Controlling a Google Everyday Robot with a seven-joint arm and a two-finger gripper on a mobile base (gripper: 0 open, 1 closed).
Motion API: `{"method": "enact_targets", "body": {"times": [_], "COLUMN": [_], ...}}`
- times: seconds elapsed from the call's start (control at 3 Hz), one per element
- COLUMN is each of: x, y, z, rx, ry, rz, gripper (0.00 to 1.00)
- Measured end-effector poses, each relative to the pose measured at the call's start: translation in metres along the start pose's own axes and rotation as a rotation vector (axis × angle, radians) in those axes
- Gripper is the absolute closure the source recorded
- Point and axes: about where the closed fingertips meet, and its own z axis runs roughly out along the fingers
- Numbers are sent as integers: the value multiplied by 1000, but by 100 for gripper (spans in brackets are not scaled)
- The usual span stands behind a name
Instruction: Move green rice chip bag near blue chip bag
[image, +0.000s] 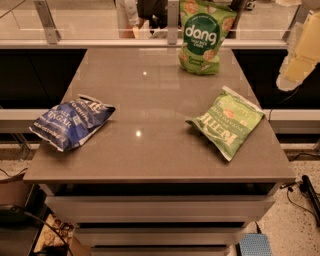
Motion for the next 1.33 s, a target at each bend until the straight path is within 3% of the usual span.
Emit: {"method": "enact_targets", "body": {"times": [0.67,1.33], "x": [-15,-40], "y": [-35,-71], "z": [-3,22], "rx": [8,2], "ry": [-27,-54], "rz": [22,60], "gripper": [0,0]}}
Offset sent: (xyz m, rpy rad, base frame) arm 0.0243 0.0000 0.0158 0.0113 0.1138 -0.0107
